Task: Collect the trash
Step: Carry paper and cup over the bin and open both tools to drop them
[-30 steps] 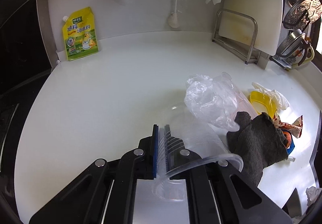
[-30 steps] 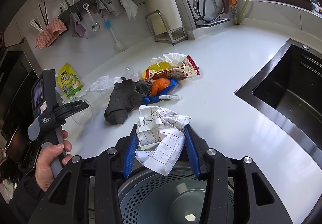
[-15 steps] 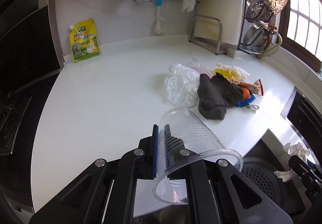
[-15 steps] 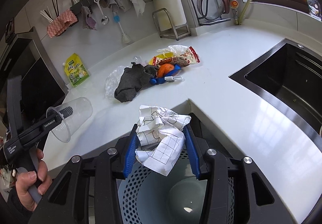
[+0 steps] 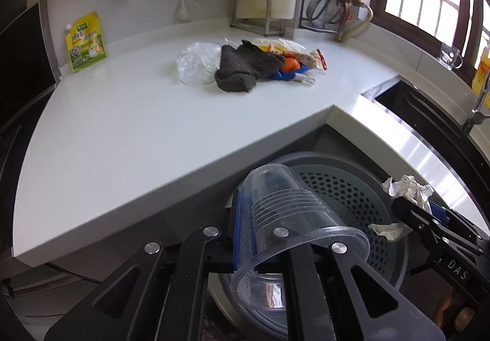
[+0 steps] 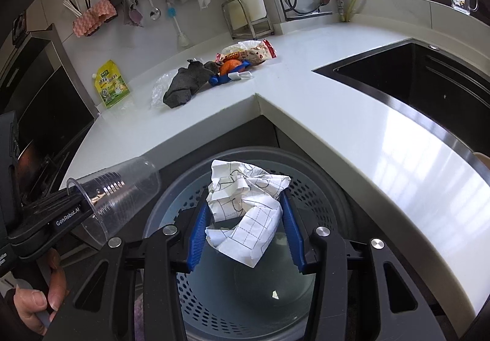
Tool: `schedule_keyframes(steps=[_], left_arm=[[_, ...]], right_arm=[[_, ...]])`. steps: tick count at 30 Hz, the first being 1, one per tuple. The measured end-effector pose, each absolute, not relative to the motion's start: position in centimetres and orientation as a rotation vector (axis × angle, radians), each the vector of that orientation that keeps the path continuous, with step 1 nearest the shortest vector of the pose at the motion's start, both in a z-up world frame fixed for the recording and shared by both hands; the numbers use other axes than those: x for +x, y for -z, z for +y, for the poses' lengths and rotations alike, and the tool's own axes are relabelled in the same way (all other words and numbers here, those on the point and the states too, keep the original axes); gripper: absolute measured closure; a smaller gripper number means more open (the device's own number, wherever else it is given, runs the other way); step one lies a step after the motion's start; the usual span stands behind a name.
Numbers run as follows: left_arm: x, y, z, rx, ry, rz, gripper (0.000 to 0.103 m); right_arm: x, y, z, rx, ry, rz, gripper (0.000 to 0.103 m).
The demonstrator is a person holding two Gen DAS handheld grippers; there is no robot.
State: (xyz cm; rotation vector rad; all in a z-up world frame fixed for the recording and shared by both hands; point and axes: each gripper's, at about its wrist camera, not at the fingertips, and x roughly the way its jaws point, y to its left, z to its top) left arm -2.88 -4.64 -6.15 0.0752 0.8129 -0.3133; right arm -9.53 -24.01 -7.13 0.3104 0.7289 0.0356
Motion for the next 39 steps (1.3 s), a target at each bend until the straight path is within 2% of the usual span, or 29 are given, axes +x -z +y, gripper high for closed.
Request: schedule_keyframes(steps=[24,27,28,30,31,32,34,39], left_arm=[[-3.6,11.2,-6.6,0.126,0.333,0.921,0.095],[-3.5,11.4,-6.5,0.118,0.335,0.931,0.095],[-3.5,11.4,-6.4,0.118,0.331,0.932,0.092],[-3.4,11.3,-6.3,0.12,0.325,0.929,0.081],[-3.5,11.3,-6.3,0.119,0.32,0.925,0.067],[-3.5,11.2,-6.2,0.117,0.314,0.92,0.048],[-3.7,10.9,-6.0,0.109,0.303,0.891,0.033],[-3.5,10.8,-6.2,0.123,0.299,0.882,0.033]], right_arm=[[-9.8,11.8,-24.2,0.312,-0.025,0.844,0.059],[-9.7,12.0,-24.2,0.308,-0.019,0.849,0.053],[-9.7,11.9,-24.2,0.307,-0.017,0.848,0.051],[-9.8,11.8,-24.2,0.305,-0.01,0.842,0.046],[-9.8,11.7,-24.3,0.304,-0.008,0.84,0.044],[-9.8,11.7,-24.4,0.305,-0.007,0.838,0.043],[-9.8,11.6,-24.4,0.304,-0.004,0.837,0.042],[-9.9,11.3,-24.6,0.304,0.006,0.829,0.036]])
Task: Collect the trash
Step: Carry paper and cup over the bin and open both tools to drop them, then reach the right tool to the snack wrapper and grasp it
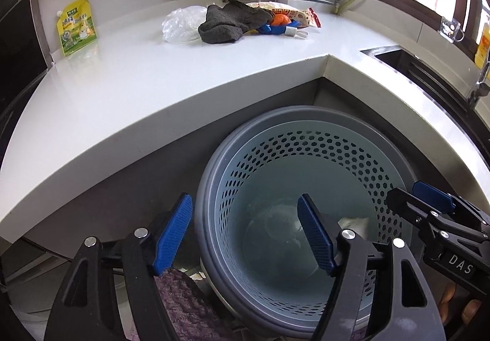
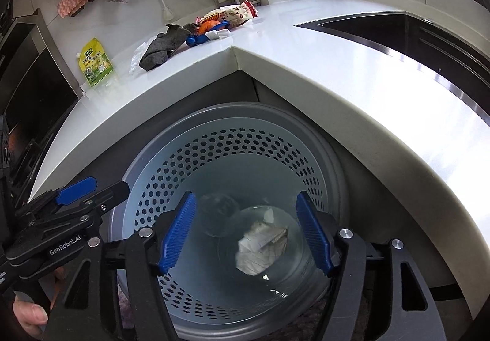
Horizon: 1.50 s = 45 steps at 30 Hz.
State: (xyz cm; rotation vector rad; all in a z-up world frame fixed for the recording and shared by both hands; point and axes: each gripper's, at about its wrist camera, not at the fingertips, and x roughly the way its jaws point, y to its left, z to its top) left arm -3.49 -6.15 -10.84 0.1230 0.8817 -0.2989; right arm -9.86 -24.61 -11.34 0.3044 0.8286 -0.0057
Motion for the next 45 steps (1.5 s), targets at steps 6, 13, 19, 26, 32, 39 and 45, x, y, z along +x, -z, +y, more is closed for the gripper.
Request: schedule_keyframes(steps=[6,13,19,26,32,39,45], left_arm=[[-3.1,10.9,-5.6,0.111,0.287,0.886,0.033],[-3.4,10.5,-5.4,0.113,0.278,0.87,0.026],[-3.7,9.9,-5.3,0.123,0.271,0.837,0.019],[-3.6,9.5,-4.9,0.119,0.263,0.824,0.013],[-3.5,8.9,-4.3,0.103,0.259,0.809,0.012],[-3.4,8.0,-3.7,0.089,0.254,0.786,0.011],[-3.3,7.2,-3.3,0.064,0.267,0.77,0.011]], right_arm=[[-9.8,11.0,-24.8,0.313,0.011,0.819,0.035],[-9.9,10.8,-24.6,0.314,0.01,0.817,0.035],[-10.0,10.4,-24.8,0.313,0.018,0.805,0.034],[-9.8,9.9,-24.7,0.304,0.022,0.798,0.033],[-9.7,9.0,-24.4,0.299,0.023,0.784,0.033],[-9.4,8.0,-24.0,0.294,0.009,0.764,0.032],[-9.2,7.3,-24.0,0.285,0.018,0.758,0.032]])
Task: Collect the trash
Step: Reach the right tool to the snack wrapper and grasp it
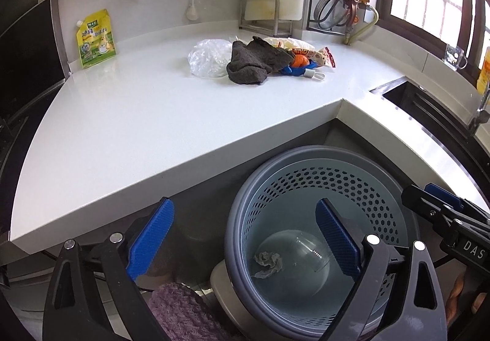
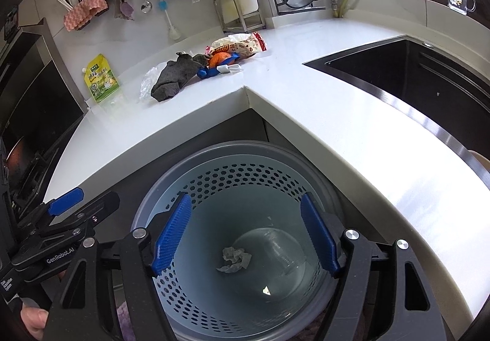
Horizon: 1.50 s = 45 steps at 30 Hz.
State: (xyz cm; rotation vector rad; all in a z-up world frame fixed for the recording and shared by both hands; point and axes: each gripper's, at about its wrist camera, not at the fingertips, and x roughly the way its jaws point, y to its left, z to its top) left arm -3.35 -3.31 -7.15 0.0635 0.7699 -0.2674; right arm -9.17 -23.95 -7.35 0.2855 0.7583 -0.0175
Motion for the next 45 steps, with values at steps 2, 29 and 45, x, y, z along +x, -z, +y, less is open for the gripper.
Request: schedule_keyframes(steps=[2,29,45], left_arm=[[-3.4,6.8,-3.2,0.056,0.278,0.766,0.011],[7.7,2.4,-4.5,0.065,0.204,0.663,0.007],[14.4,3.8,-5.5,0.043,0.145,0.742,0.007]], right_arm=[[-9.1,7.0,-23.9,0.277,0.026,0.754,0.032],[0.4,3.9,-26.3,0.285,-0.055,0.667,0.03],[10.6,2.6,-28.6,0.197,-0.097,0.739,0.03]])
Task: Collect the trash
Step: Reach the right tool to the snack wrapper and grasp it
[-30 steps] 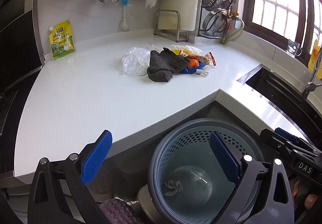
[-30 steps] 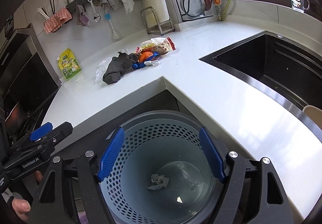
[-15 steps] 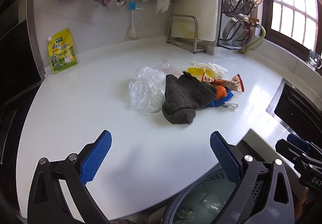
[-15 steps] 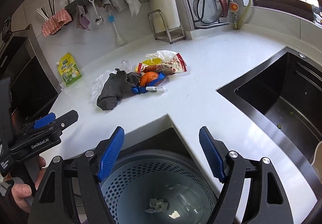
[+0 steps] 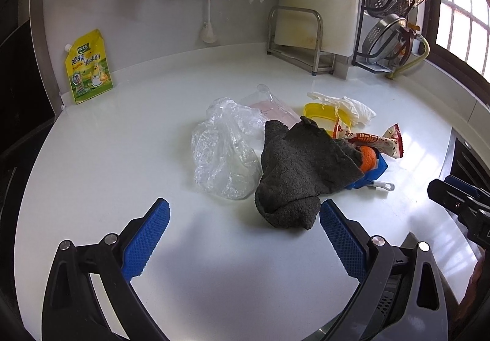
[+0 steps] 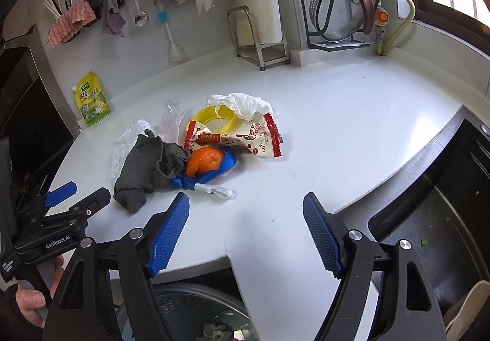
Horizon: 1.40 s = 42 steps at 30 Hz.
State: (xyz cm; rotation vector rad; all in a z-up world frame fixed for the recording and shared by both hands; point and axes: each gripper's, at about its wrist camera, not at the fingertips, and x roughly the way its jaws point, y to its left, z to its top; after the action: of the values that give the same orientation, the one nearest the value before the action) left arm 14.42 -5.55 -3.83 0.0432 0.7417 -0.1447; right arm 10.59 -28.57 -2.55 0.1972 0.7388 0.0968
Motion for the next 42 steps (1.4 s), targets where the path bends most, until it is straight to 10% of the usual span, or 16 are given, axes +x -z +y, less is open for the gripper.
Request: schedule_keyframes(steps=[27,42], left_arm=[[17.8,4.7,-6.7,0.042,0.11,0.795,0.007],[18.0,4.6,-7.1,0.023,0.112,0.799,0.007]], right_arm=[[21.3,3.5,-26.7,-0.152,-0.231,0.78,0.031],[20.2,3.8,-26.8,-0.113,-0.272,0.781,0.083]])
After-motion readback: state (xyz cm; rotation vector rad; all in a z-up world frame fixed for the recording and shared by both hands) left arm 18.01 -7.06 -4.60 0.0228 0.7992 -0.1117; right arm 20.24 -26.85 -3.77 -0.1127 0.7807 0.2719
